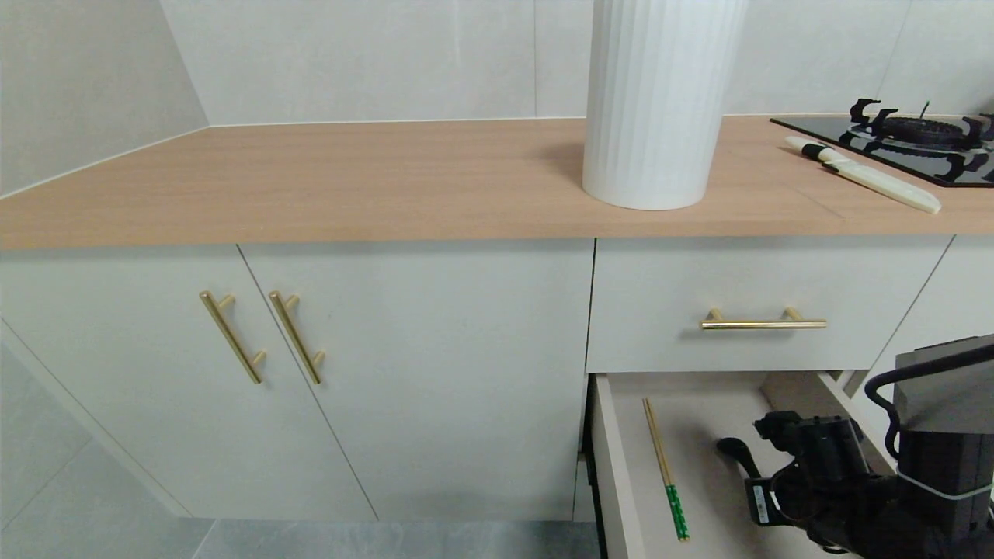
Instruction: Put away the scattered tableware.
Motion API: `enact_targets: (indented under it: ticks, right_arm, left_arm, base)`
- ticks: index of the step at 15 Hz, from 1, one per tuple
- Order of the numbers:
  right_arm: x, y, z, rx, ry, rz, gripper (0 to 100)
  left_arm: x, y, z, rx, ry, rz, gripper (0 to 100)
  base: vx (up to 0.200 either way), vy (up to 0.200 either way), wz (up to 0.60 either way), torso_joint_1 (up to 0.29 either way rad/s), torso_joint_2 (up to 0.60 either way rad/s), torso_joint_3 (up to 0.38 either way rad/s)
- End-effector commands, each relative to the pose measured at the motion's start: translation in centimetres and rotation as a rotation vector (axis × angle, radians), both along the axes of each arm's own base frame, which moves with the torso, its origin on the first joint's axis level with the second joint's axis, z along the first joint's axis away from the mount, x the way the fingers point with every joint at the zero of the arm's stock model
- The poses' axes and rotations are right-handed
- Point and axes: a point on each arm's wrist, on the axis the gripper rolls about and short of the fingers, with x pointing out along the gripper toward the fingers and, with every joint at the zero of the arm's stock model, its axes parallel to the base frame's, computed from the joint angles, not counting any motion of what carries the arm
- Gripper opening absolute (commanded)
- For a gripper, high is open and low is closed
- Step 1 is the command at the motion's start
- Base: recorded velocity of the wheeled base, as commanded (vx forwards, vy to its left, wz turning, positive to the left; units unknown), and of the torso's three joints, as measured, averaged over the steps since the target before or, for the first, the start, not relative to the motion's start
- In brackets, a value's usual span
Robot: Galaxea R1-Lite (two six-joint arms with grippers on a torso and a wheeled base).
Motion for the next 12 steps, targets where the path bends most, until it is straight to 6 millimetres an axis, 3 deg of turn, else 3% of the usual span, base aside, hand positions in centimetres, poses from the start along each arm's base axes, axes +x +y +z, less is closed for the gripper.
enact_targets:
  ticks: [1, 8, 9, 12]
  right_arm:
    - [-0.07, -0.04, -0.66, -0.005, 0.023, -0.001, 0]
    - [-0.08, -0.05, -0.40, -0.003, -0.005, -0.004, 0]
    - [-0.07, -0.05, -0.39, -0.001, -0.006, -0.006, 100]
    - [-0.13, -0.07, -0.22, 0.000, -0.012, -0.006, 100]
  left_arm:
    - [0.00, 0.00, 0.00, 0.001, 0.000, 0.001, 100]
    - [0.00, 0.00, 0.00, -0.001, 0.000, 0.001, 100]
    - [0.00, 0.00, 0.00, -0.001, 0.000, 0.001, 100]
    - [0.00, 0.00, 0.00, -0.001, 0.000, 0.001, 100]
  base:
    - [0.000, 0.000, 0.00, 0.000, 0.00, 0.000]
    - [0.000, 0.000, 0.00, 0.000, 0.00, 0.000]
    - [0.000, 0.000, 0.00, 0.000, 0.00, 0.000]
    - [0.000, 0.000, 0.00, 0.000, 0.00, 0.000]
